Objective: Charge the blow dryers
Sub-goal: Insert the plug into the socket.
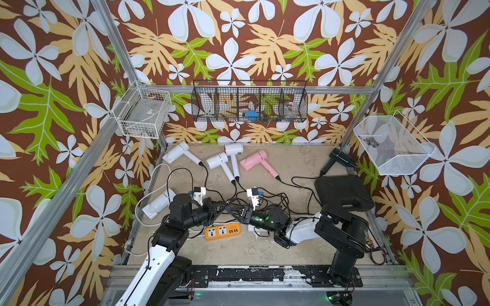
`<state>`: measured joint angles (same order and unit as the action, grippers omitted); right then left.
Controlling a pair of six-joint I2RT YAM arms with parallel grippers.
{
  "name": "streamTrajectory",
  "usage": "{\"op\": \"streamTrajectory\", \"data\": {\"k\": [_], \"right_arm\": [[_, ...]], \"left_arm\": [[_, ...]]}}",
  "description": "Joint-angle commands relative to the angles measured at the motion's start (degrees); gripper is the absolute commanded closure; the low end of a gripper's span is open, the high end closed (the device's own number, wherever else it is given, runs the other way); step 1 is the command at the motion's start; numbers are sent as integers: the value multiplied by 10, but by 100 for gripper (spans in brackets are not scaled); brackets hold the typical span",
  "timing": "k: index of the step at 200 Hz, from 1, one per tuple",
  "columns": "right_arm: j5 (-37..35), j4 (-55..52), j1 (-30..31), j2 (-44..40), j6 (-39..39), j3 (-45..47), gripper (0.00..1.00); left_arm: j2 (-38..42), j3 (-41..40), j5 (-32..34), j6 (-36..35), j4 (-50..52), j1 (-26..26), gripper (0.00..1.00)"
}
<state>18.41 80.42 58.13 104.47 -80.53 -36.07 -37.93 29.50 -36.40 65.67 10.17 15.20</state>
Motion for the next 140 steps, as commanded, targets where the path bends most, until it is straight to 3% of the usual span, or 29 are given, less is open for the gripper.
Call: {"op": "streamTrajectory", "data": {"k": [1,41,77,99,140], "right_arm": [[57,37,-1,-8,-86,9,23],[60,-57,-4,-66,-102,20,0],[27,-163,-15,-127,-85,17,0],[19,-160,-24,-134,-97,21,0],[0,-37,-31,-111,-147,45,24]], "left_arm": [[1,-3,-1,-65,-23,0,100],[-11,-9,-31,-127,-34,0,100],[-16,-1,-69,-157,-34,0,100],[-9,3,-81,-157,-33,0,100],[-10,-15,-117,-135,-57,0,100]]}}
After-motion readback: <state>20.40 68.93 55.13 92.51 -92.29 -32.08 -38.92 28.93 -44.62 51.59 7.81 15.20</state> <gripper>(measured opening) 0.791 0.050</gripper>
